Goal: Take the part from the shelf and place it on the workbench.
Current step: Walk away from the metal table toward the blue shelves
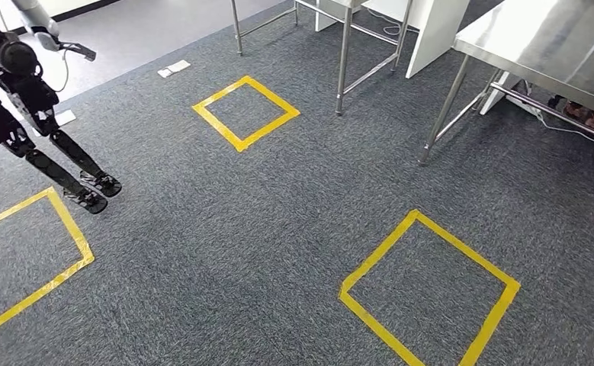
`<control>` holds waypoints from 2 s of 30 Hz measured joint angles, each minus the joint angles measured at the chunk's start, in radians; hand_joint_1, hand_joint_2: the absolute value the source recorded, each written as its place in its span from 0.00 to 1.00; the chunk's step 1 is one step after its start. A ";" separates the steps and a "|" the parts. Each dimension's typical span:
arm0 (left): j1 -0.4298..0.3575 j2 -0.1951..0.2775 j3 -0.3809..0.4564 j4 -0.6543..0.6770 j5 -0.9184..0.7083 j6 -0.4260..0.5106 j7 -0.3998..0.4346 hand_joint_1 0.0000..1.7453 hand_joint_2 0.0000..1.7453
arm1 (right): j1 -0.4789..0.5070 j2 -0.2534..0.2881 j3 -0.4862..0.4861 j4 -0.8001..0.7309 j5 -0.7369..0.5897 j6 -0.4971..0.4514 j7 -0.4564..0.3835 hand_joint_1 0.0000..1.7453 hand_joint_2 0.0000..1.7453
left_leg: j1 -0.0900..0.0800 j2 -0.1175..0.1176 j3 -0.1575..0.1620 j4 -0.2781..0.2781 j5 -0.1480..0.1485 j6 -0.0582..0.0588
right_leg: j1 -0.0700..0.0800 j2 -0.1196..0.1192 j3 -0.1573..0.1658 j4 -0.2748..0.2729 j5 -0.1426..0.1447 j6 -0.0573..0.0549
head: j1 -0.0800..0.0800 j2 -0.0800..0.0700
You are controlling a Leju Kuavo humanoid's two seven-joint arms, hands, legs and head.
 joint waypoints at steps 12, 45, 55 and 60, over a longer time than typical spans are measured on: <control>-0.008 0.004 -0.019 0.017 -0.003 -0.005 0.004 0.00 0.00 | -0.009 0.008 0.000 0.000 0.002 0.002 0.003 0.00 0.00 | -0.010 0.023 0.161 -0.293 0.129 0.055 | 0.010 -0.034 -0.007 0.065 -0.060 0.032 | 0.007 0.000; -0.053 -0.019 -0.054 0.149 -0.008 0.021 0.031 0.00 0.00 | 0.002 0.027 0.005 0.001 0.084 0.058 0.030 0.00 0.00 | -0.009 -0.008 0.150 -0.288 0.134 0.065 | 0.003 0.030 -0.087 0.243 -0.140 0.023 | 0.001 0.000; -0.046 -0.032 -0.054 0.169 0.018 0.015 0.016 0.00 0.00 | 0.006 0.017 0.029 0.002 0.119 0.057 0.016 0.00 0.00 | -0.009 -0.127 0.138 -0.274 0.131 0.025 | -0.010 0.096 -0.014 0.015 0.001 0.034 | 0.000 0.000; -0.043 -0.036 -0.054 0.174 0.026 0.009 0.004 0.00 0.00 | 0.014 0.013 0.037 0.002 0.128 0.053 0.001 0.00 0.00 | -0.003 -0.006 0.039 -0.067 0.009 0.004 | -0.009 0.029 -0.009 0.009 0.009 0.006 | -0.010 0.000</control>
